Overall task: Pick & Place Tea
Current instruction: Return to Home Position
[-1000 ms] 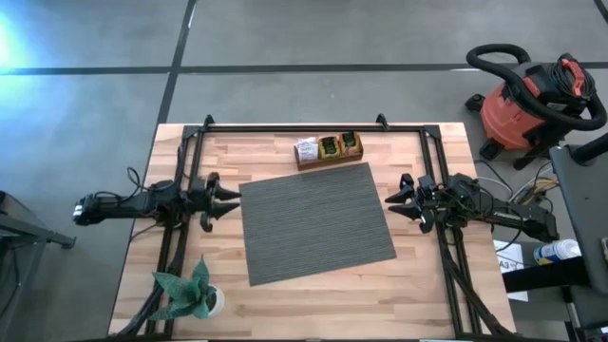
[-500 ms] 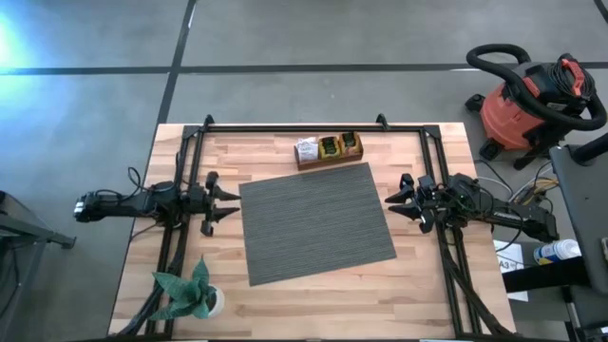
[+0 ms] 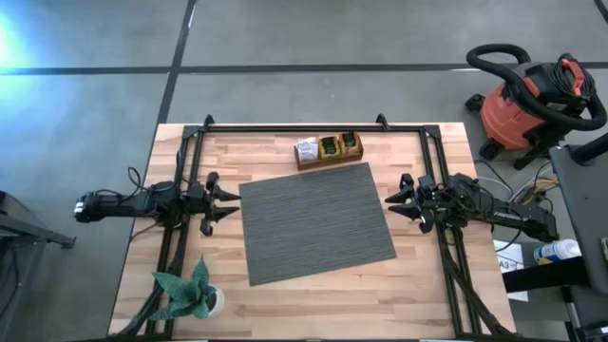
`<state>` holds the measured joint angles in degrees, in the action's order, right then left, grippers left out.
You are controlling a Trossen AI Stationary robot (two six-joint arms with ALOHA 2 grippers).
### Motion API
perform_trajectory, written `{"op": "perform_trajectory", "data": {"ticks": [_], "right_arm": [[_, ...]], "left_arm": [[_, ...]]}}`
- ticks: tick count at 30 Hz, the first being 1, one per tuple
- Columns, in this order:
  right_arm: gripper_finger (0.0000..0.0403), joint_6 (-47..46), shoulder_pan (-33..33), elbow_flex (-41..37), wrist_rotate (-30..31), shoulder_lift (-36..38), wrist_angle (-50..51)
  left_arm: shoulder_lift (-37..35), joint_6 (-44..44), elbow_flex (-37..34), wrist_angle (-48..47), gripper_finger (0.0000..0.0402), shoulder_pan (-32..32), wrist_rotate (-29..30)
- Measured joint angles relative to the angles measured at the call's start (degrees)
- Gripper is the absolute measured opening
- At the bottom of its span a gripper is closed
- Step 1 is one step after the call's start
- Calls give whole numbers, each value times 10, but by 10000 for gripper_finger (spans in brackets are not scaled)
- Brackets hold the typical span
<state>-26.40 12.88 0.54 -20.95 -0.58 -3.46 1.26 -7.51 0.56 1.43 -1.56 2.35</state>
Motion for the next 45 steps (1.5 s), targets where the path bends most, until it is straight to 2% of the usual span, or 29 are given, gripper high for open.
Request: {"op": "perform_trajectory", "data": {"ticks": [12, 15, 19, 23, 30, 34, 45], "right_arm": [[137, 8, -3, 1, 1, 6, -1], [137, 75, -38, 0, 34, 6, -2], [137, 207, -116, 0, 130, 6, -2], [137, 271, -164, 0, 150, 6, 17], [137, 303, -166, 0, 158, 6, 23], [137, 287, -160, 0, 181, 6, 27], [137, 281, -153, 0, 182, 0, 26]], "left_arm": [[0, 0, 0, 1, 151, 0, 0], [0, 0, 0, 1, 151, 0, 1], [0, 0, 0, 1, 151, 0, 1], [0, 0, 0, 1, 151, 0, 1], [1, 0, 0, 1, 151, 0, 1], [1, 0, 1, 1, 151, 0, 1], [1, 0, 1, 1, 151, 0, 0]]}}
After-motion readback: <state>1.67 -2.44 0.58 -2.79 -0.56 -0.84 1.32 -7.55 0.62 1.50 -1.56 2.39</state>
